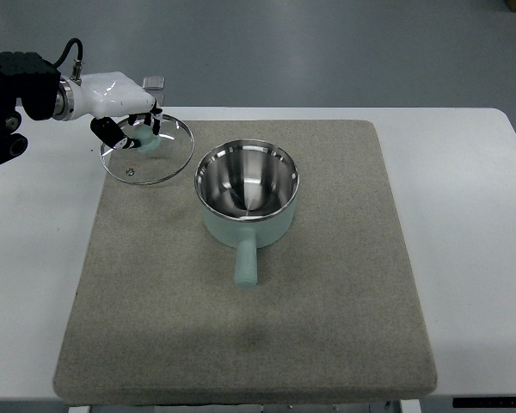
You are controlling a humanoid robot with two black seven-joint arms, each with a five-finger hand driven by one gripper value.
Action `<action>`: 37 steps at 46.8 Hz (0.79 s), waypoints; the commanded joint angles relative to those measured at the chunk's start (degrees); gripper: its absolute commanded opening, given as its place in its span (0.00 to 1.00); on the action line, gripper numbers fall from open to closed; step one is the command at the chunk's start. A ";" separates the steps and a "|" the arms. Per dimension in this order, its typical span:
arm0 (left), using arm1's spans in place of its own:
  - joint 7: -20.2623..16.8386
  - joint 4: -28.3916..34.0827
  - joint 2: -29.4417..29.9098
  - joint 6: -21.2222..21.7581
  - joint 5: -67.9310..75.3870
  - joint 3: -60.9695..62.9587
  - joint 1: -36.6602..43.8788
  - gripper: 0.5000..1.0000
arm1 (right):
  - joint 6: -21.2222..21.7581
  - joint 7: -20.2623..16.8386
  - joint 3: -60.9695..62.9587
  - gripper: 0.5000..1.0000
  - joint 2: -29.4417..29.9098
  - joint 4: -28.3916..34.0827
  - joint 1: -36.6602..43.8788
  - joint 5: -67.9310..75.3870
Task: Place lid left of pot with left hand
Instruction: 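Carry the lid beside the saucepan and lower it onto the mat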
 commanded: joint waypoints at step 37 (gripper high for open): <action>0.01 0.70 -0.99 0.26 -0.18 0.49 2.65 0.93 | 0.00 0.00 0.00 0.85 0.00 0.00 -0.02 0.00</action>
